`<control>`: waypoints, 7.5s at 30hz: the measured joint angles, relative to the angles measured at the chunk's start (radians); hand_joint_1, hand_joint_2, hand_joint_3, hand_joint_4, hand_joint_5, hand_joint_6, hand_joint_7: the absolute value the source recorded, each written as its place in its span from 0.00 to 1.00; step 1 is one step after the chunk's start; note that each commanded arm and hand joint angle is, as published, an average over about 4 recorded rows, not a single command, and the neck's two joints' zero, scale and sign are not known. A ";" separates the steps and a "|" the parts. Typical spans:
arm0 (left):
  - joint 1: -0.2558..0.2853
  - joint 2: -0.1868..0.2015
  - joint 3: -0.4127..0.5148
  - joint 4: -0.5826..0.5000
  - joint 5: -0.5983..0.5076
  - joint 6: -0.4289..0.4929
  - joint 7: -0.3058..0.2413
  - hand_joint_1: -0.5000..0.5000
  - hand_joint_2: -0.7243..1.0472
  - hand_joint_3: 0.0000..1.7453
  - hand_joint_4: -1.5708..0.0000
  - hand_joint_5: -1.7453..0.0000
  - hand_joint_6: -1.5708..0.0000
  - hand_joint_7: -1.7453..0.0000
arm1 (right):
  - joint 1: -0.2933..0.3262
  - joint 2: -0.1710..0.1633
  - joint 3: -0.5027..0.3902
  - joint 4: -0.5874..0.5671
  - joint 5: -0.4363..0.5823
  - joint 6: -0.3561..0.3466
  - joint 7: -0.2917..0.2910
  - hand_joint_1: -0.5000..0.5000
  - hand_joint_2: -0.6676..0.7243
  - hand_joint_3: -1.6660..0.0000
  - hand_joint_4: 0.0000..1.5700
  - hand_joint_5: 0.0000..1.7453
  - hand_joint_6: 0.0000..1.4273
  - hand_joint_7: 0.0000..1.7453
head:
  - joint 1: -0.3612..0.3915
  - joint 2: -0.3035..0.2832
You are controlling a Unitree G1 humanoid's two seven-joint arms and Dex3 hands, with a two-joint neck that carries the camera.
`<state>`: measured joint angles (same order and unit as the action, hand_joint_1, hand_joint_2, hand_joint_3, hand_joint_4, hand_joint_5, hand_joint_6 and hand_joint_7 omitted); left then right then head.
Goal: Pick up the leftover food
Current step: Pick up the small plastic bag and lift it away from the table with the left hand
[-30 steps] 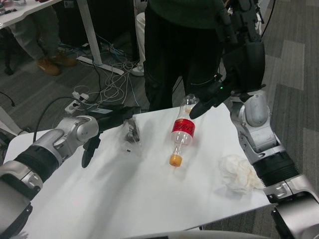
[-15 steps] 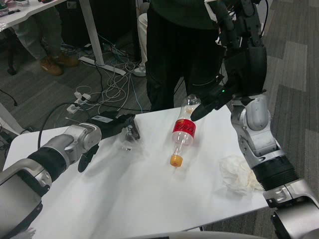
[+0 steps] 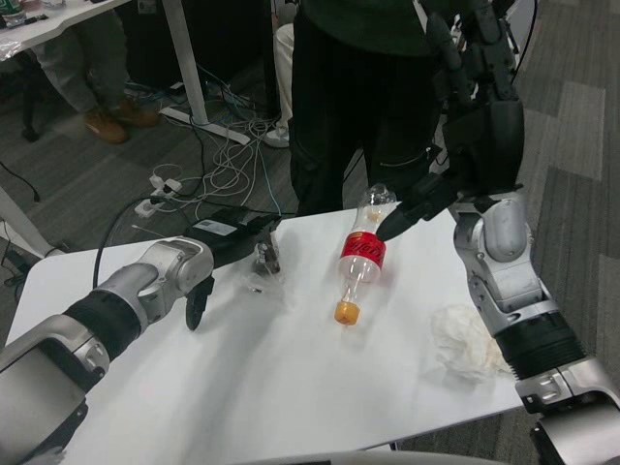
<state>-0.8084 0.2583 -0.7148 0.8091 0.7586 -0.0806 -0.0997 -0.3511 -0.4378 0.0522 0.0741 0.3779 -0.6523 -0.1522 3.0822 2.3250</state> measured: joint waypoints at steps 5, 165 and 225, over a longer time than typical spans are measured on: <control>0.003 0.014 0.001 -0.005 -0.003 0.006 -0.009 0.00 0.63 0.00 1.00 1.00 0.97 0.94 | 0.002 0.000 0.000 0.000 0.001 0.000 0.000 0.25 0.77 1.00 0.00 0.00 0.00 0.00 | -0.002 0.000; 0.284 -0.057 0.131 -0.527 0.251 0.437 -0.394 0.00 0.25 0.00 1.00 0.29 1.00 0.80 | 0.055 0.013 0.038 0.044 0.078 -0.020 0.002 0.21 0.73 1.00 0.00 0.00 0.00 0.00 | 0.060 -0.131; 0.130 -0.005 -0.039 -0.415 -0.009 0.428 -0.390 0.00 0.90 0.05 0.26 0.00 0.31 0.05 | 0.103 0.032 0.023 0.078 0.102 -0.067 0.002 0.12 0.68 1.00 0.00 0.00 0.00 0.00 | 0.067 -0.105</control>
<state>-0.6783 0.2535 -0.7533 0.3939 0.7492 0.3474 -0.4900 -0.2483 -0.4058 0.0750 0.1517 0.4798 -0.7191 -0.1503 3.1489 2.2199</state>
